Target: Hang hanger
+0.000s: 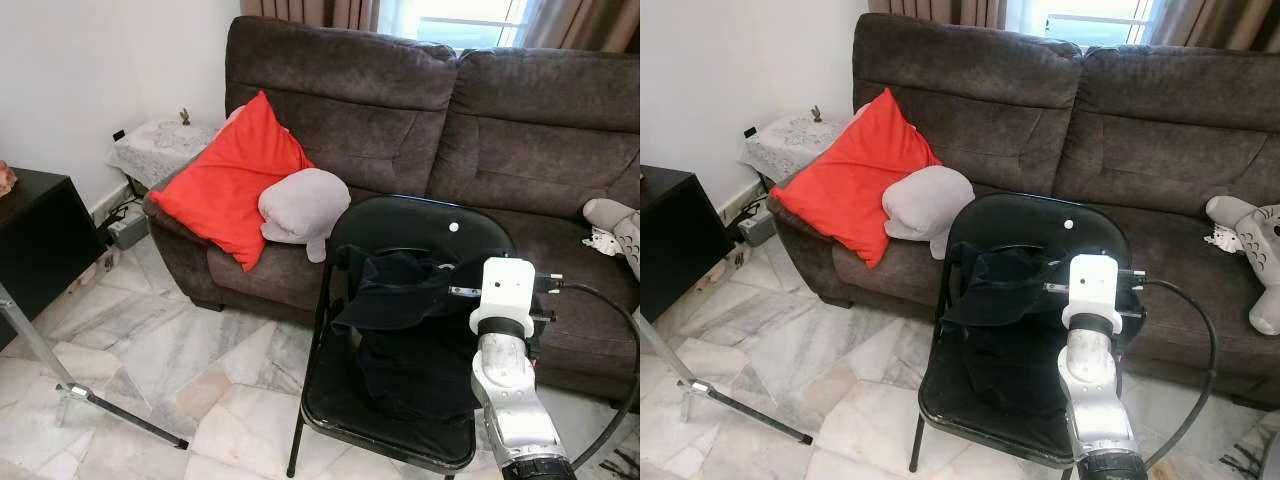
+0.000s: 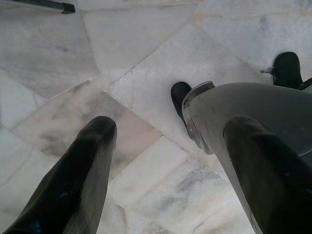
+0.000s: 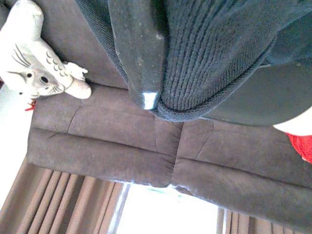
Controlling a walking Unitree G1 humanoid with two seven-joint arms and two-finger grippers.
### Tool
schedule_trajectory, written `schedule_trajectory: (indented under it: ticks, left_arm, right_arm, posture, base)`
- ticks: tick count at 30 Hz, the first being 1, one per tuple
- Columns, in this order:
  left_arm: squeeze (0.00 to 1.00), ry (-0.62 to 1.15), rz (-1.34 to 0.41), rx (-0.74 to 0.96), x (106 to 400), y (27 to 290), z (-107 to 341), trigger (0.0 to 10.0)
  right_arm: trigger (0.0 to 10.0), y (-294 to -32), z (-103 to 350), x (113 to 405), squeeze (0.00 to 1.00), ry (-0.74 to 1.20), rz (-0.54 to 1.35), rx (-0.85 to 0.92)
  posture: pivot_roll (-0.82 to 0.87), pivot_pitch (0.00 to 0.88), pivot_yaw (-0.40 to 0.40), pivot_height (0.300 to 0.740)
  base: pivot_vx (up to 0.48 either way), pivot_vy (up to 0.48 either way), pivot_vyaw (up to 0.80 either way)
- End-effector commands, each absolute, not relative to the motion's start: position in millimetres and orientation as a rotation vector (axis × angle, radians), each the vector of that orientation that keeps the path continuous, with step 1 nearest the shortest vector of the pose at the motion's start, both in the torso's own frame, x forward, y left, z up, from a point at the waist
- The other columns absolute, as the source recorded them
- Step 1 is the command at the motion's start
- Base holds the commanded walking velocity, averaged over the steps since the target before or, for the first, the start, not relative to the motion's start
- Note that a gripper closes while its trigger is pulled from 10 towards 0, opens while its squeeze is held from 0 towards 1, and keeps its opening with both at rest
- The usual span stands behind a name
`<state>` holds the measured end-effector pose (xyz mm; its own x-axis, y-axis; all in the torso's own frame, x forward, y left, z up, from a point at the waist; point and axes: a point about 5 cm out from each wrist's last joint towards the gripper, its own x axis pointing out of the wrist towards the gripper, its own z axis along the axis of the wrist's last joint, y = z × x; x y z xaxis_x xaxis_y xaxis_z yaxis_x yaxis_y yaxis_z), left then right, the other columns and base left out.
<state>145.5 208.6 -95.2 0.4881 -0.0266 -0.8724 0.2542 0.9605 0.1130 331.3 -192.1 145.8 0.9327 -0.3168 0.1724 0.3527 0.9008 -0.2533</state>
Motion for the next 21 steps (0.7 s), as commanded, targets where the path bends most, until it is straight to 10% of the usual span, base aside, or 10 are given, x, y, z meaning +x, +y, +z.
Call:
schedule_trajectory:
  ticks: [1, 21]
  left_arm:
    - [0.0, 1.072, -0.179, 0.253, 140.4, 210.0, -97.1, 10.0]
    - [0.0, 1.073, -0.183, 0.258, 141.2, 210.0, -96.9, 10.0]
  right_arm:
    - [0.0, -193.6, 162.7, 333.3, 0.0, -0.178, -0.359, -0.268]
    - [0.0, -192.0, 234.6, 334.8, 0.0, -0.384, -0.351, -0.159]
  posture:
    - [0.04, 0.0, 0.007, 0.74]
    - [0.03, 0.0, 0.01, 0.74]
  base:
    - [0.0, 0.0, 0.0]
    - [0.0, 0.0, 0.0]
